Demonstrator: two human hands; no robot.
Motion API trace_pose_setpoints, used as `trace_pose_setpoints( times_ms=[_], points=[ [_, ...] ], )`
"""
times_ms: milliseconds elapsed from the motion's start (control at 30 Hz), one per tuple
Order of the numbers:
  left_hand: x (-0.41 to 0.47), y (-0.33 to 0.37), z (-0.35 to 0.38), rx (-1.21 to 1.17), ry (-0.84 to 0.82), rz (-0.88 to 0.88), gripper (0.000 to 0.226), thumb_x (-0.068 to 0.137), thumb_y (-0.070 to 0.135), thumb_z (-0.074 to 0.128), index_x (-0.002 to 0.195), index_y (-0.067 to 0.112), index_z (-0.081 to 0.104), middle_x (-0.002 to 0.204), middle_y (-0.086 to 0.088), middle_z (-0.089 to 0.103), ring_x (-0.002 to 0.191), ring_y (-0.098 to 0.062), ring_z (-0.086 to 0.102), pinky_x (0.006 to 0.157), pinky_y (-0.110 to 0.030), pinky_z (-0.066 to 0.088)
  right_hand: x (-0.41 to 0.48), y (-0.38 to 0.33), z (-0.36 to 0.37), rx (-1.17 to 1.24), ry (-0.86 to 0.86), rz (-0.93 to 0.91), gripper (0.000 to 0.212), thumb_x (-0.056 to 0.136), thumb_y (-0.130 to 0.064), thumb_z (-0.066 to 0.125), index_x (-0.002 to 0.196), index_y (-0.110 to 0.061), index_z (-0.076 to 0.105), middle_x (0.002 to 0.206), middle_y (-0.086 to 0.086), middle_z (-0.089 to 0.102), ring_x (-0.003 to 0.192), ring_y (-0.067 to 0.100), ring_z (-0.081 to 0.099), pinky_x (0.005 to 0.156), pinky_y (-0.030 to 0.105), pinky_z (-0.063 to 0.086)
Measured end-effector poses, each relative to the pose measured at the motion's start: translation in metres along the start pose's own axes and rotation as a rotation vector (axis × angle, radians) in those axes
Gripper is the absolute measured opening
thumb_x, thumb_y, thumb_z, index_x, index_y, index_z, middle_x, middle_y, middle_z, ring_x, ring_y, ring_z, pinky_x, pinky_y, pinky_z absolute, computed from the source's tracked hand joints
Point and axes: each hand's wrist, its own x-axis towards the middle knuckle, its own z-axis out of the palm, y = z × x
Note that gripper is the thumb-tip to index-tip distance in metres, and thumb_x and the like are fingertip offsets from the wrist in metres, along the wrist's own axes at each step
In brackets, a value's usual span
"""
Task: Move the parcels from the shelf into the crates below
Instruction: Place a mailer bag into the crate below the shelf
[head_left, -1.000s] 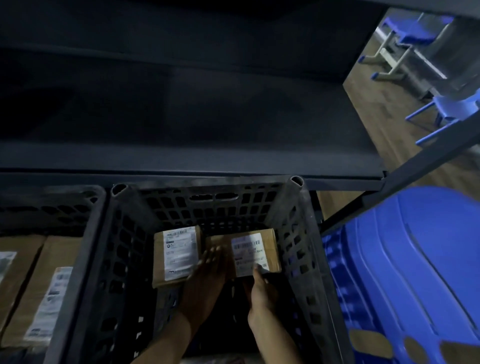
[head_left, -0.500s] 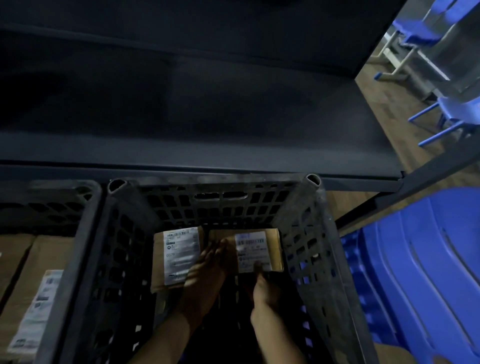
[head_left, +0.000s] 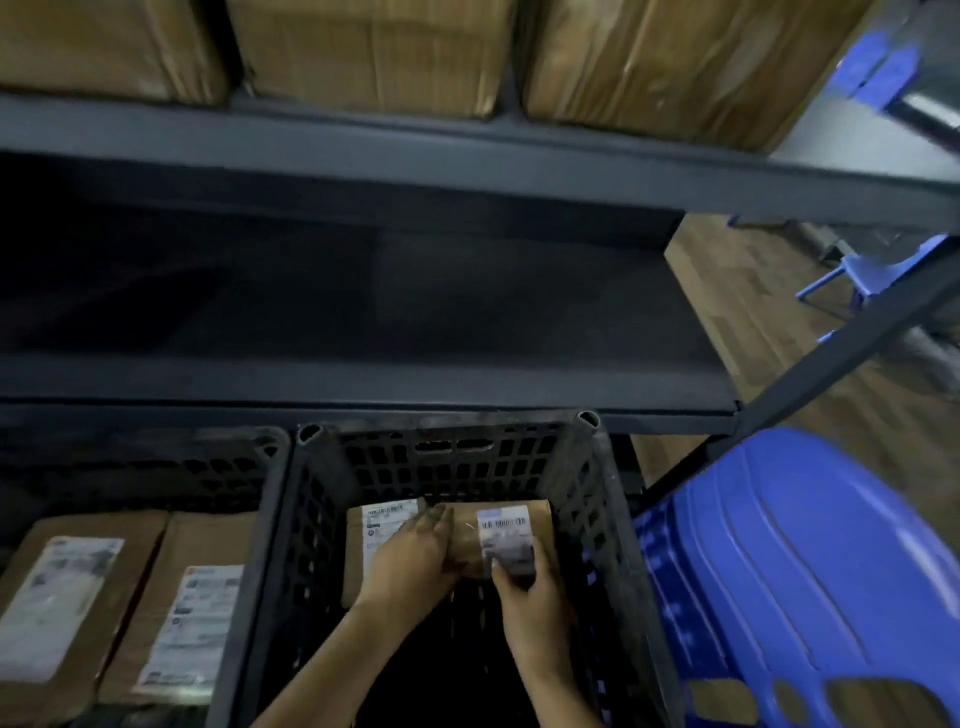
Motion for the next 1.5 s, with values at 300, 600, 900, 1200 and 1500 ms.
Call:
trace_pose_setpoints(
  times_ms=[300, 600, 900, 1200, 1500],
  points=[
    [-0.055, 0.031, -0.124, 0.059, 0.221, 0.088, 0.075, 0.089, 0.058, 0.046, 0.151, 0.024, 0.02, 0.156, 0.009, 0.027, 0.143, -0.008, 0.024, 0.111, -0.024, 0.031, -0.055, -0.089, -0.089, -0.18, -0.071, -0.422, 0.071, 0.09, -0.039, 0.061, 0.15, -0.024, 0.026, 0.155, -0.009, 0.027, 0.14, 0.008, 0.03, 0.11, 0.019, 0.028],
    [-0.122, 0.088, -0.281, -0.026, 0.631, 0.124, 0.074, 0.085, 0.061, 0.052, 0.147, 0.025, 0.033, 0.149, 0.008, 0.039, 0.136, -0.009, 0.038, 0.103, -0.023, 0.038, -0.107, -0.197, -0.175, -0.224, 0.016, -0.803, 0.073, 0.087, -0.06, 0.049, 0.149, -0.033, 0.021, 0.153, -0.016, 0.027, 0.138, 0.001, 0.027, 0.106, 0.015, 0.026],
    [-0.147, 0.104, -0.383, -0.054, 0.894, 0.078, 0.075, 0.083, 0.055, 0.06, 0.144, 0.017, 0.038, 0.146, -0.001, 0.046, 0.132, -0.018, 0.043, 0.1, -0.031, 0.04, -0.133, -0.32, -0.211, -0.143, 0.11, -1.064, 0.074, 0.086, -0.057, 0.057, 0.147, -0.024, 0.032, 0.15, -0.006, 0.037, 0.138, 0.009, 0.031, 0.101, 0.017, 0.024],
    [-0.121, 0.04, -0.444, -0.155, 0.828, -0.103, 0.079, 0.081, 0.051, 0.061, 0.145, 0.012, 0.035, 0.147, -0.008, 0.043, 0.133, -0.025, 0.042, 0.098, -0.036, 0.04, -0.13, -0.414, -0.166, -0.234, 0.092, -1.022, 0.08, 0.083, -0.059, 0.058, 0.146, -0.015, 0.034, 0.15, 0.004, 0.039, 0.137, 0.021, 0.037, 0.105, 0.034, 0.035],
    [-0.066, -0.014, -0.495, -0.176, 0.666, 0.012, 0.076, 0.084, 0.054, 0.059, 0.138, 0.004, 0.04, 0.138, -0.013, 0.052, 0.125, -0.03, 0.048, 0.096, -0.038, 0.041, -0.1, -0.465, -0.119, -0.341, 0.178, -0.742, 0.089, 0.082, -0.065, 0.056, 0.148, -0.012, 0.029, 0.148, 0.007, 0.043, 0.135, 0.024, 0.038, 0.091, 0.029, 0.036]
  ],
)
